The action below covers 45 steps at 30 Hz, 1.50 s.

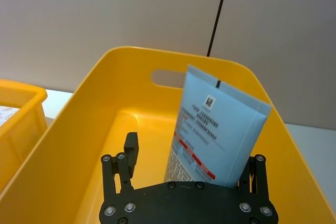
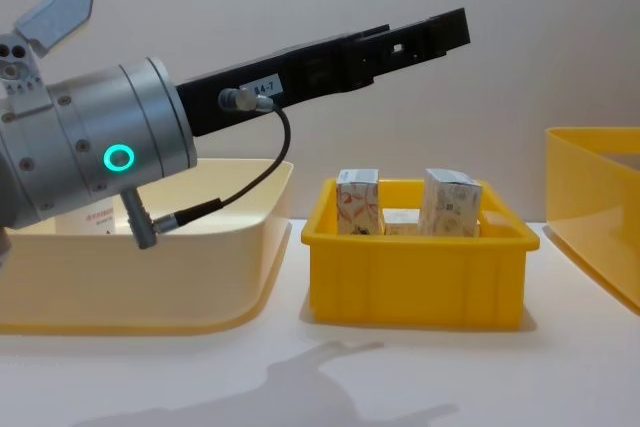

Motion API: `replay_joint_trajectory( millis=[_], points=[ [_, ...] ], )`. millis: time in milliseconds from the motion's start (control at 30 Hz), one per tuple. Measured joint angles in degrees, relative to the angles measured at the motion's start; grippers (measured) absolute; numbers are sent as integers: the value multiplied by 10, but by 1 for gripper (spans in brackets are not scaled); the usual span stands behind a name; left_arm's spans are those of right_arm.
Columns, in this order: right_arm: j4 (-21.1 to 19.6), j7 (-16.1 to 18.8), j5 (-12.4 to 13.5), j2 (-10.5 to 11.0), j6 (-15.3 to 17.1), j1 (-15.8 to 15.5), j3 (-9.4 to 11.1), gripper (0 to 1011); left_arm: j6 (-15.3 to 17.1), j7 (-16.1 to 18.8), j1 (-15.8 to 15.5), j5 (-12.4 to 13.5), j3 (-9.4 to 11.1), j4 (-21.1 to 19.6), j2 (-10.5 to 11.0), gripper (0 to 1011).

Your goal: Bimanual collaborative sorting of washing and personal care products

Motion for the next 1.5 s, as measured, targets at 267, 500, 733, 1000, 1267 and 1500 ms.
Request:
replay_joint_trajectory(
  millis=[267, 500, 733, 1000, 1267, 1500],
  points=[
    [-25, 9, -3, 6, -31, -15, 5, 1001, 0, 0, 0, 0, 0, 0, 0, 1002],
    [-52, 17, -7, 12, -65, -27, 12, 1001, 0, 0, 0, 0, 0, 0, 0, 1002],
    [-76, 25, -9, 18, -100, -38, 20, 1001, 0, 0, 0, 0, 0, 0, 0, 1002],
    [-100, 39, -9, 23, -137, -49, 31, 1001, 0, 0, 0, 0, 0, 0, 0, 1002],
    [-113, 50, -5, 24, -157, -57, 38, 1001, 0, 0, 0, 0, 0, 0, 0, 1002],
    [-118, 50, -4, 24, -157, -63, 37, 1001, 0, 9, 2, 6, 0, -1, 1, 1002]
  ],
)
